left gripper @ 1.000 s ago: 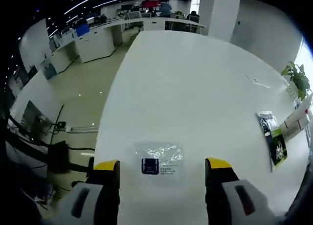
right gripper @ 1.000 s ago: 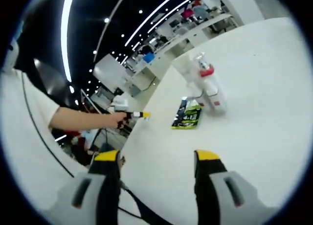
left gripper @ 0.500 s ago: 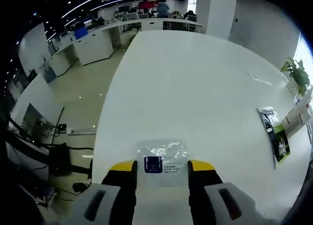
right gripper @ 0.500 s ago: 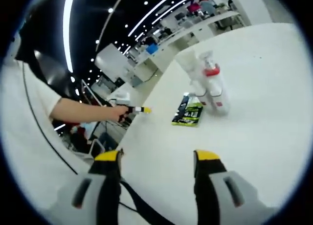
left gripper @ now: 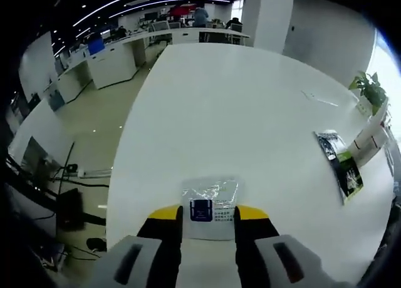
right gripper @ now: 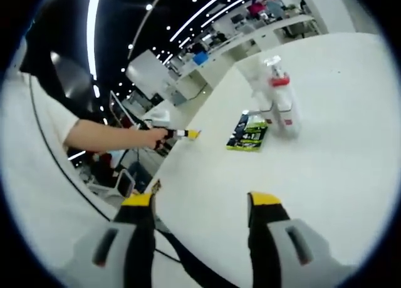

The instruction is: Arrange the skincare products in the storage area until every visible bottle or jar stands upright without overlapping.

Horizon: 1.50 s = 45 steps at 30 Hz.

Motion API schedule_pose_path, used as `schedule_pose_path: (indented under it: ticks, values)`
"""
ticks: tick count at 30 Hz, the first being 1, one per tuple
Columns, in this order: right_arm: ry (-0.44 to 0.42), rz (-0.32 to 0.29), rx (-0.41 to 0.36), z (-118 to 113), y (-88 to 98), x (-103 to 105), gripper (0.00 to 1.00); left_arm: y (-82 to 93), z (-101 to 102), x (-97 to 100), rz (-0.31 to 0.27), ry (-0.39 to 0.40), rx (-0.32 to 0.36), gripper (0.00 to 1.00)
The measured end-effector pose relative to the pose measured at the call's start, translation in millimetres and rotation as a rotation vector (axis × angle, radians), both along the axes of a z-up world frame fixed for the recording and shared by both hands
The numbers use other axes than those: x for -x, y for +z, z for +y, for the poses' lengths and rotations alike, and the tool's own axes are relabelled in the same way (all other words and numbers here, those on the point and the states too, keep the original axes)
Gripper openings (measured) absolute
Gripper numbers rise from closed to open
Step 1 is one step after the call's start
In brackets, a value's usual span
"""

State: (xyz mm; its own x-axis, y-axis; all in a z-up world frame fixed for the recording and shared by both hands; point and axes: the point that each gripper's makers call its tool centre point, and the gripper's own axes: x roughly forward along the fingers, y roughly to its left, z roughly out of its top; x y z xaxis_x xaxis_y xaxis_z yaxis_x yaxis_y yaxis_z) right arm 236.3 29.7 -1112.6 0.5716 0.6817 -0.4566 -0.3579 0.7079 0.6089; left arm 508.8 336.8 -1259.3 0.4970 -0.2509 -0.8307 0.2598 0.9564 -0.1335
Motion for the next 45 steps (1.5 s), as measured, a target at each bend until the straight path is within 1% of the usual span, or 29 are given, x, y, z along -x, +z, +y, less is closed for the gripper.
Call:
schedule_pose_path:
  ticks: [1, 2, 6, 9, 10, 11, 12, 14, 15, 16, 17, 18, 20, 21, 23, 24, 26, 27, 29, 30, 31, 32, 33, 35, 39, 41, 42, 43, 45]
  values:
    - [0.001, 0.0, 0.004, -0.4, -0.9, 2.7, 0.57, -0.6, -5.5, 3.2, 0.007, 0.019, 0.037, 0.32]
    - [-0.001, 0.0, 0.007, -1.6, -2.2, 5.8, 0.57, -0.8, -4.4, 4.8, 0.008, 0.021, 0.028, 0.32]
    - [-0.015, -0.01, 0.004, -3.3, 0.3, 10.3, 0.57, 2.1, -18.4, 14.3, -0.001, -0.011, 0.04, 0.32]
    - [-0.028, -0.032, -0.011, -0.8, 5.4, 8.5, 0.57, 15.8, -36.3, 21.0, -0.032, -0.061, 0.067, 0.32]
    - [-0.03, -0.037, -0.019, 0.7, 6.3, 7.3, 0.57, 24.3, -46.1, 24.4, -0.06, -0.107, 0.075, 0.32]
    - [-0.031, -0.039, -0.025, 2.1, 6.8, 6.2, 0.56, 30.7, -55.9, 29.3, -0.074, -0.146, 0.081, 0.32]
    - [-0.031, -0.042, -0.029, 3.6, 7.3, 5.1, 0.56, 34.7, -60.4, 33.3, -0.08, -0.17, 0.076, 0.32]
    - [-0.028, -0.056, -0.045, 9.2, 10.5, 0.9, 0.56, 45.9, -76.9, 43.9, -0.099, -0.227, 0.096, 0.32]
    - [-0.027, -0.062, -0.057, 12.5, 12.8, -2.2, 0.56, 50.9, -82.6, 48.5, -0.105, -0.234, 0.108, 0.32]
    - [-0.027, -0.063, -0.062, 13.3, 13.4, -3.2, 0.55, 58.9, -92.3, 56.2, -0.118, -0.262, 0.131, 0.32]
    - [-0.03, -0.067, -0.072, 15.1, 15.1, -5.8, 0.54, 61.4, -95.7, 58.9, -0.122, -0.271, 0.137, 0.32]
    - [-0.034, -0.074, -0.095, 18.2, 18.1, -10.4, 0.53, 67.7, -106.5, 67.5, -0.129, -0.291, 0.16, 0.32]
    - [-0.043, -0.074, -0.132, 22.3, 21.0, -16.2, 0.52, 73.6, -120.6, 79.9, -0.125, -0.326, 0.189, 0.32]
    - [-0.052, -0.064, -0.168, 27.0, 23.3, -22.4, 0.52, 82.0, -135.2, 92.1, -0.132, -0.352, 0.222, 0.32]
    - [-0.054, -0.061, -0.197, 32.9, 26.8, -30.2, 0.52, 91.6, -150.7, 104.8, -0.144, -0.384, 0.251, 0.32]
    - [-0.054, -0.059, -0.202, 34.0, 27.3, -31.8, 0.52, 93.8, -154.3, 107.0, -0.146, -0.39, 0.259, 0.32]
    - [-0.055, -0.053, -0.227, 39.5, 30.1, -41.1, 0.52, 105.1, -169.5, 121.6, -0.168, -0.446, 0.277, 0.32]
    - [-0.056, -0.049, -0.239, 41.2, 30.9, -43.7, 0.51, 107.8, -173.3, 125.4, -0.17, -0.457, 0.281, 0.32]
    - [-0.059, -0.026, -0.267, 45.0, 30.3, -49.0, 0.49, 116.9, -185.3, 139.4, -0.168, -0.487, 0.297, 0.32]
    - [-0.06, -0.023, -0.276, 46.6, 29.9, -51.6, 0.48, 123.8, -191.5, 147.3, -0.179, -0.503, 0.306, 0.32]
    - [-0.061, -0.02, -0.28, 47.3, 29.7, -52.2, 0.47, 126.8, -194.2, 149.2, -0.185, -0.51, 0.314, 0.32]
    - [-0.063, -0.001, -0.292, 49.4, 28.0, -53.7, 0.46, 136.2, -201.9, 158.5, -0.195, -0.531, 0.325, 0.32]
    - [-0.067, 0.003, -0.294, 49.8, 27.7, -54.3, 0.46, 138.1, -203.5, 160.2, -0.198, -0.535, 0.325, 0.32]
    - [-0.073, 0.004, -0.305, 49.8, 27.8, -55.3, 0.44, 149.2, -213.8, 169.8, -0.218, -0.567, 0.34, 0.32]
    - [-0.104, 0.007, -0.374, 48.4, 32.9, -60.1, 0.4, 165.0, -232.4, 192.5, -0.247, -0.65, 0.345, 0.32]
    - [-0.127, 0.015, -0.413, 46.1, 34.0, -63.1, 0.38, 168.2, -240.3, 204.9, -0.241, -0.687, 0.347, 0.32]
    - [-0.124, 0.02, -0.43, 46.8, 35.5, -62.6, 0.35, 174.4, -245.6, 210.9, -0.245, -0.698, 0.357, 0.32]
    - [-0.12, 0.024, -0.449, 47.0, 37.3, -61.9, 0.32, 176.4, -247.6, 212.4, -0.249, -0.704, 0.36, 0.32]
    - [-0.13, 0.025, -0.49, 44.4, 41.6, -60.2, 0.24, 181.3, -255.3, 217.7, -0.267, -0.741, 0.345, 0.32]
